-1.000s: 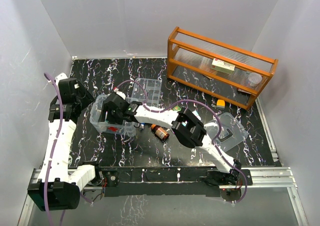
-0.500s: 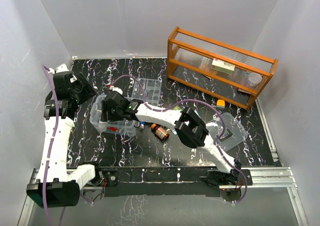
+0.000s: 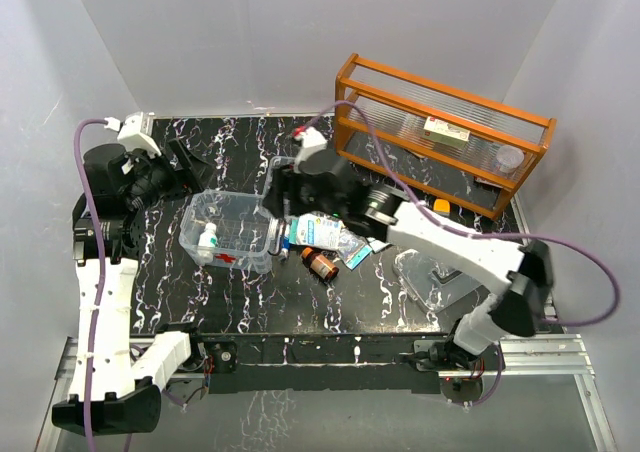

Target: Organize the medicine kit

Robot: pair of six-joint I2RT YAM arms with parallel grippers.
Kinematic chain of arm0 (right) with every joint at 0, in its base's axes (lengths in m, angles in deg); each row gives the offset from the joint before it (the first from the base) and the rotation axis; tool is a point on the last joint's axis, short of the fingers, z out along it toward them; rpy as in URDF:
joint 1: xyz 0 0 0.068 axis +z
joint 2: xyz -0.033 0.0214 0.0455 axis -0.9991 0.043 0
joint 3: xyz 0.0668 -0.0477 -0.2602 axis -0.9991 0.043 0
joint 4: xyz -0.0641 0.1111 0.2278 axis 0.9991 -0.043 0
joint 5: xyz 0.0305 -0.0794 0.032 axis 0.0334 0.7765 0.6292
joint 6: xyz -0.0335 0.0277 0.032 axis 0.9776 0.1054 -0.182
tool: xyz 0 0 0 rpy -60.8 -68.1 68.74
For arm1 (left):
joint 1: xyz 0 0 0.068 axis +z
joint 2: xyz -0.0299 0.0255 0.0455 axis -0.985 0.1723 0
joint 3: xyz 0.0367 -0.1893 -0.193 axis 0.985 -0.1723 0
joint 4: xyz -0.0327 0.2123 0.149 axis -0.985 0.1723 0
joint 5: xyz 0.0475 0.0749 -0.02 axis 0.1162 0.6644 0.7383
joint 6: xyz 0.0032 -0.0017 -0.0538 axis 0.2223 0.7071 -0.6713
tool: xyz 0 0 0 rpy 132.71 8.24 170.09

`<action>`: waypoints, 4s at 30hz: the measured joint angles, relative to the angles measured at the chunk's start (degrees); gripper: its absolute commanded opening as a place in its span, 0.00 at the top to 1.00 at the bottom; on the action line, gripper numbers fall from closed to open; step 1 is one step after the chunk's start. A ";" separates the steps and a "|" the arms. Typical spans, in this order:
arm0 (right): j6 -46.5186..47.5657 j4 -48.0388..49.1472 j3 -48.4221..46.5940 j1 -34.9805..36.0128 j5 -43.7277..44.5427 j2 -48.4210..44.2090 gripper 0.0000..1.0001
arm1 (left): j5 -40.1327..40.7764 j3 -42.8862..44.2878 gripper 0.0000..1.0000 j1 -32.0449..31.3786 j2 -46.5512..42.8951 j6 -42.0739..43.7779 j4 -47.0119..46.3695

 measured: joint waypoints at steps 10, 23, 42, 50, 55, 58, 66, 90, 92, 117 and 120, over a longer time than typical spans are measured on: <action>5.60 -5.38 26.53 -10.43 1.42 -13.49 0.41 | -16.17 -0.09 0.23 -0.28 -0.31 0.72 -3.23; 12.57 -9.27 25.83 -10.23 -11.30 -2.21 0.47 | -19.02 -1.55 0.21 -0.55 -0.31 -0.37 -5.51; 15.56 -10.14 21.20 -10.08 -16.13 9.90 0.53 | -17.66 -1.62 0.21 -0.66 -0.37 0.63 -5.33; 14.88 -8.85 20.90 -9.99 -16.87 11.61 0.65 | -17.27 -2.36 0.21 -0.96 -0.37 0.63 -5.09; 13.31 -6.23 22.58 -9.99 -16.31 10.54 0.66 | -17.00 -2.62 0.21 -1.05 -0.44 0.31 -5.03; 11.58 -5.18 25.64 -9.99 -15.69 7.30 0.66 | -17.11 -3.56 0.21 -1.09 -0.70 -0.74 -4.96; 3.13 0.37 32.63 -9.97 -12.35 -5.81 0.66 | -20.90 -10.80 0.22 -1.14 -1.57 -8.81 -7.96; -8.96 27.26 39.21 -9.97 -20.90 -16.68 0.65 | -18.80 -23.30 0.22 -18.88 8.81 -22.40 -24.61; -8.85 27.12 39.21 -9.97 -21.33 -16.41 0.65 | -18.73 -24.22 0.22 -19.43 8.81 -22.95 -26.43; -11.63 21.35 32.79 -10.45 -23.23 -16.37 0.57 | -12.98 -19.87 0.75 -29.05 11.52 -31.50 -24.35; -12.76 21.00 32.81 -10.10 -23.82 -16.37 0.41 | -13.14 -19.85 0.75 -29.11 10.47 -29.59 -22.51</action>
